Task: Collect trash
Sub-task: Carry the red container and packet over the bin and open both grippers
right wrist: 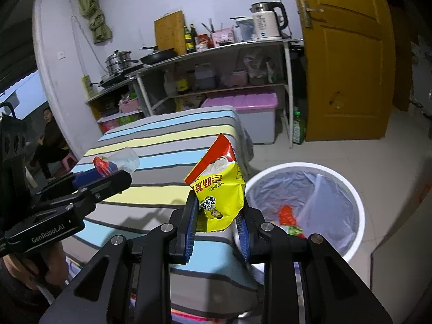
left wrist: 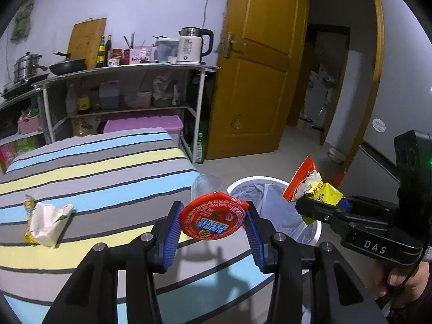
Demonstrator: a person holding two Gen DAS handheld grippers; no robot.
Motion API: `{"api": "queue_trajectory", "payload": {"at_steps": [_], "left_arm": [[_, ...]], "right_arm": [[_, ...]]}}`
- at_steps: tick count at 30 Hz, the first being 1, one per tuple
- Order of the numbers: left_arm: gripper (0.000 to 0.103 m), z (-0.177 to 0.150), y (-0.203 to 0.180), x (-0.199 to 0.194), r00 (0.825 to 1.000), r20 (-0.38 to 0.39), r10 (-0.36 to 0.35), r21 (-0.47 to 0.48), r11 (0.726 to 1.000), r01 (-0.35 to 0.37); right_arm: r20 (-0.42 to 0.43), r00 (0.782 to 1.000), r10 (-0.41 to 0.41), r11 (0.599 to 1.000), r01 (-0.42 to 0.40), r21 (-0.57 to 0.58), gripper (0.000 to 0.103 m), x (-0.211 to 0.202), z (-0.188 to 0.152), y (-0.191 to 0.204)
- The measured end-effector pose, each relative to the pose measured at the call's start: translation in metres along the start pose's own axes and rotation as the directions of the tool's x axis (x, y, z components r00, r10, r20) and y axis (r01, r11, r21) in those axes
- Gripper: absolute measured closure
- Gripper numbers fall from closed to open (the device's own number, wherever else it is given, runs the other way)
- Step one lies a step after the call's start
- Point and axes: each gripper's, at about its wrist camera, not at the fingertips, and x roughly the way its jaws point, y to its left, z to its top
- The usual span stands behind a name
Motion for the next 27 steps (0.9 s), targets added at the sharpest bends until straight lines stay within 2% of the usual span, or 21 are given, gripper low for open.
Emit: {"api": "queue_trajectory", "payload": {"at_steps": [12, 27], "left_arm": [[0.058, 0.008, -0.026, 0.045, 0.997, -0.044, -0.060, 0.036, 0.997, 0.061], [0.058, 0.004, -0.046, 0.119, 0.982, -0.154, -0.111, 0.050, 0.991, 0.120]], "right_arm": [[-0.019, 0.998, -0.060, 0.996, 0.061, 0.058, 0.075, 0.004, -0.004, -0.039], [-0.113, 0.986, -0.125, 0.982, 0.140, 0.130, 0.075, 0.035, -0.018, -0.094]]}}
